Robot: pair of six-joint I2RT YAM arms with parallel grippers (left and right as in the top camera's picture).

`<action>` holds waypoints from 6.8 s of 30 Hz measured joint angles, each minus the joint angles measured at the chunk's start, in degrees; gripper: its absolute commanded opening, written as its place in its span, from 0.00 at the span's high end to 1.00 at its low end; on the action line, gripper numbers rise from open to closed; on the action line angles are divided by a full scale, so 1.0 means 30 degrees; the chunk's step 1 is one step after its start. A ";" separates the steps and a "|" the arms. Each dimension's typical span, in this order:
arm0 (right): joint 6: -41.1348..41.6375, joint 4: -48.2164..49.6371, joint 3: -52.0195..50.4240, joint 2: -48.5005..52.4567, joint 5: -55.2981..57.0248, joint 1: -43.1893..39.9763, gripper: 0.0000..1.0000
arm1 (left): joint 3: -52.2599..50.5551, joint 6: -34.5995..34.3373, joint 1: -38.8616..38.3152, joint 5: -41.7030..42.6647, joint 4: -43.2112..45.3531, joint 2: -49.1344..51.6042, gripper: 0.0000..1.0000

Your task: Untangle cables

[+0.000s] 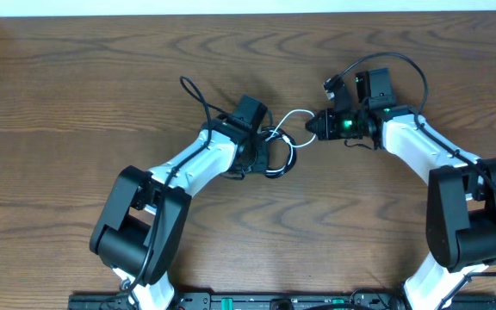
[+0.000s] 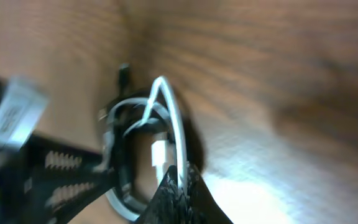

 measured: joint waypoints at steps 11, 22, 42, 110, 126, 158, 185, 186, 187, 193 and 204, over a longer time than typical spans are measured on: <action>-0.0073 0.1785 0.0000 0.0000 0.3934 0.0029 0.98 | -0.0168 0.5217 -0.0386 0.2987 0.0765 0.0000 0.73; -0.1698 -0.0750 0.0000 0.0000 0.6732 0.0029 0.46 | -0.0219 0.9267 -0.0386 0.3971 0.0627 0.0000 0.72; -0.6105 -0.5362 0.0036 -0.0918 0.1457 0.0525 0.75 | -0.0219 1.1468 -0.0386 0.5158 0.1974 0.0000 0.72; -0.6878 -0.4415 -0.0379 0.0335 0.5144 0.1749 0.99 | -0.0211 -0.1202 -0.0743 0.3665 0.1282 0.0648 0.92; -0.2827 -0.4554 -0.0255 0.0058 1.3537 0.2091 0.99 | -0.0175 -0.1122 0.2382 0.2994 0.0474 0.0852 0.92; -0.4903 -0.5858 -0.0219 -0.1596 0.3883 0.1756 0.46 | -0.0102 0.1421 0.2470 0.7992 0.2878 0.1027 0.77; -0.4940 -0.3249 -0.0219 -0.0962 0.7402 0.6827 0.65 | -0.0102 0.0874 0.6615 0.6142 0.0743 0.1049 0.62; -0.4809 -0.3308 -0.0219 -0.0947 0.7621 0.6827 0.65 | -0.0102 0.0860 0.6674 0.6156 0.0736 0.1049 0.61; -0.4743 -0.3351 -0.0219 -0.0947 0.7803 0.6827 0.65 | -0.0102 0.0867 0.6696 0.6156 0.0736 0.1049 0.61; -0.4473 -0.3796 -0.0219 -0.0947 0.8313 0.6856 0.65 | -0.0102 0.0874 0.6696 0.6149 0.0729 0.1049 0.61; -0.5508 -0.4663 -0.0219 -0.0933 0.8502 0.7708 0.67 | -0.0102 0.0874 0.6688 0.6156 0.0648 0.1049 0.61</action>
